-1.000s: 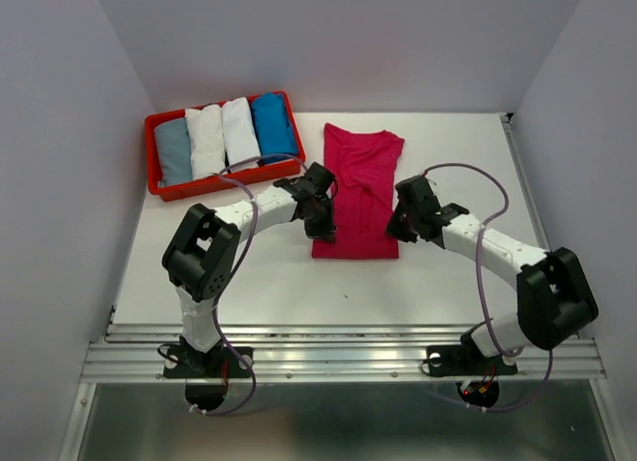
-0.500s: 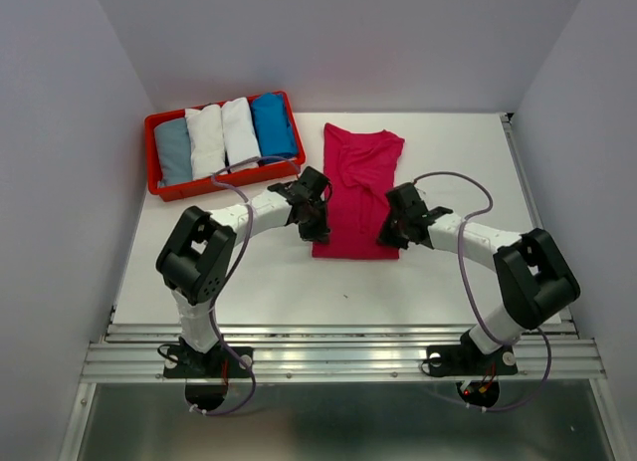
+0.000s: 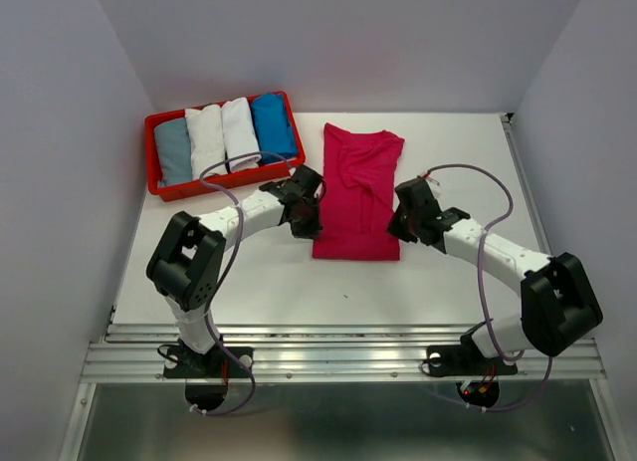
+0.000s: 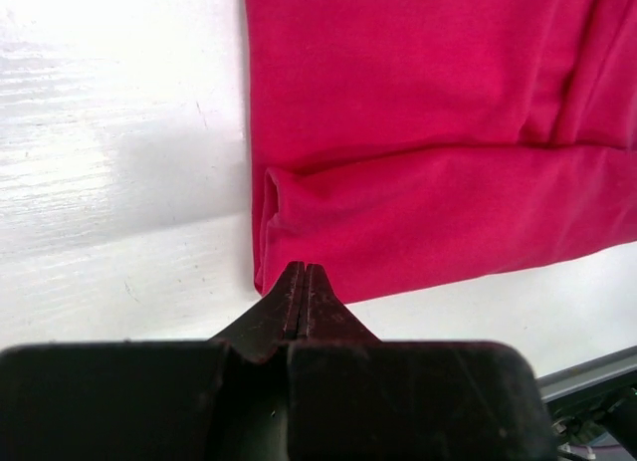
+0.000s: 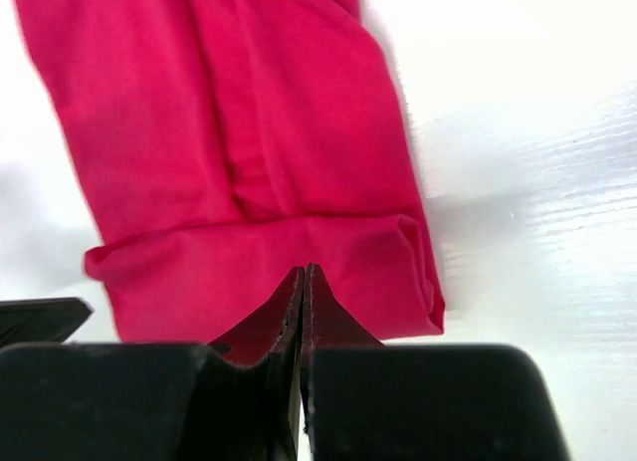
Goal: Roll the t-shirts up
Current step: Roll the T-shirt to the center of the board.
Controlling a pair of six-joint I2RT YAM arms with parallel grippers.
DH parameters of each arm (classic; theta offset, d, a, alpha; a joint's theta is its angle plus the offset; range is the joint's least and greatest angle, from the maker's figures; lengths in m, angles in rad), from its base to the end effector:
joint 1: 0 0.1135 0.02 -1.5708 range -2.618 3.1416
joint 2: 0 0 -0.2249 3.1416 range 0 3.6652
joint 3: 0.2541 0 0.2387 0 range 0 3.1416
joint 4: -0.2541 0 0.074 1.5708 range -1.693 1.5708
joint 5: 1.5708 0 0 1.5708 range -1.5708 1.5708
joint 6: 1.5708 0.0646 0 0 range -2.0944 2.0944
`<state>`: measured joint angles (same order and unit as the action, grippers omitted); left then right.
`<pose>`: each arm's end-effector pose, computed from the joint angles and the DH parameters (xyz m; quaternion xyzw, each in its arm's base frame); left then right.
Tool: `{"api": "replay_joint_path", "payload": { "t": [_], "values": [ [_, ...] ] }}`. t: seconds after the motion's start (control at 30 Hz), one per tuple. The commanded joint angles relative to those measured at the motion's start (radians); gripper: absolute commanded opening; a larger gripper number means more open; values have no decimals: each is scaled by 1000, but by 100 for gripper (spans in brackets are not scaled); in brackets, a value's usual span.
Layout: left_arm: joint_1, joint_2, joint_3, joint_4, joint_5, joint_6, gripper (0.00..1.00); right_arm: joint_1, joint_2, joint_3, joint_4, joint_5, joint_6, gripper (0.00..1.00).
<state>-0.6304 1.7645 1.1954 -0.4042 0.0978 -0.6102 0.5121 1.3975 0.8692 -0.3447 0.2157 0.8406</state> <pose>0.2936 -0.2220 0.1459 0.0240 0.9544 -0.2089 0.2121 0.2675 0.1345 0.1653 0.1891 0.9157 0.1339 0.3284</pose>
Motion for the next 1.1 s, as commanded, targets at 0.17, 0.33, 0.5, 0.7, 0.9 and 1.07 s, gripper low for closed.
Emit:
{"api": "replay_joint_path", "payload": {
  "t": [0.17, 0.33, 0.5, 0.7, 0.9, 1.07],
  "values": [
    [6, 70, 3, 61, 0, 7, 0, 5, 167, -10, -2, 117, -14, 1],
    [5, 52, -39, 68, 22, 20, 0, 5, 151, -30, -5, 77, -11, 1],
    [1, -58, 6, 12, -3, 24, 0, 5, -7, -12, -8, -4, -31, 1],
    [-23, -74, 32, 24, 60, -19, 0, 39, 4, 36, 39, -91, -2, 1],
    [-22, -63, 40, -7, 46, -14, 0, 88, 159, 60, 104, -137, 25, 1],
    [-22, -108, 3, 15, 65, -3, 0, 88, 282, 30, 102, -93, 40, 1]
  ]
}}
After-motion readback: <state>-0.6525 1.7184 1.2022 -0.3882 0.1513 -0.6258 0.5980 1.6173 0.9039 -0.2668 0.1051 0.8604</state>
